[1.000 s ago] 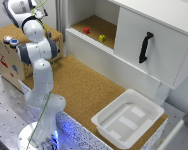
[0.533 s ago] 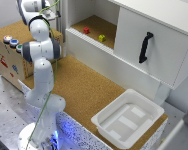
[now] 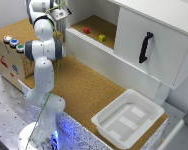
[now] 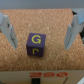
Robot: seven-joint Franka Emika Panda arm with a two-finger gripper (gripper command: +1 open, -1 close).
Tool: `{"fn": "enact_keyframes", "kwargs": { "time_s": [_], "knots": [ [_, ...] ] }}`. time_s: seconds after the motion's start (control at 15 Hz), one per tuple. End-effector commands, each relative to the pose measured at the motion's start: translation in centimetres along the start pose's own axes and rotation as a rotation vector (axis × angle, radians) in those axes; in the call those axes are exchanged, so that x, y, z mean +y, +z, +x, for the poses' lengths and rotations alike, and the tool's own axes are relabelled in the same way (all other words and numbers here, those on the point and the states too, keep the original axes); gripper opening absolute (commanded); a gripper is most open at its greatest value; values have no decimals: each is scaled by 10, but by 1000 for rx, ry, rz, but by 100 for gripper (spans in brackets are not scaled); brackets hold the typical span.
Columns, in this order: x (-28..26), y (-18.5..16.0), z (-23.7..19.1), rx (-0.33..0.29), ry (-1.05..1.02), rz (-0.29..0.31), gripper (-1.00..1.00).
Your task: Rotate the purple block 90 degrees to the right
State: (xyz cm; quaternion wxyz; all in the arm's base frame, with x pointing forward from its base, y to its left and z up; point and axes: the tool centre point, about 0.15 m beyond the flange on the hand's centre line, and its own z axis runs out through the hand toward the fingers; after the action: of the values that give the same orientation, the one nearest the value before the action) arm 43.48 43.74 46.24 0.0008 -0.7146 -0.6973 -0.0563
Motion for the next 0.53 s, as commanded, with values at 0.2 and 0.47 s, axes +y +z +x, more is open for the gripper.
{"fn": "enact_keyframes", "kwargs": {
  "time_s": [0.2,0.47],
  "knots": [
    [14,24,26,-91,-42,161,100],
    [17,22,34,-91,-1,135,100]
  ]
}}
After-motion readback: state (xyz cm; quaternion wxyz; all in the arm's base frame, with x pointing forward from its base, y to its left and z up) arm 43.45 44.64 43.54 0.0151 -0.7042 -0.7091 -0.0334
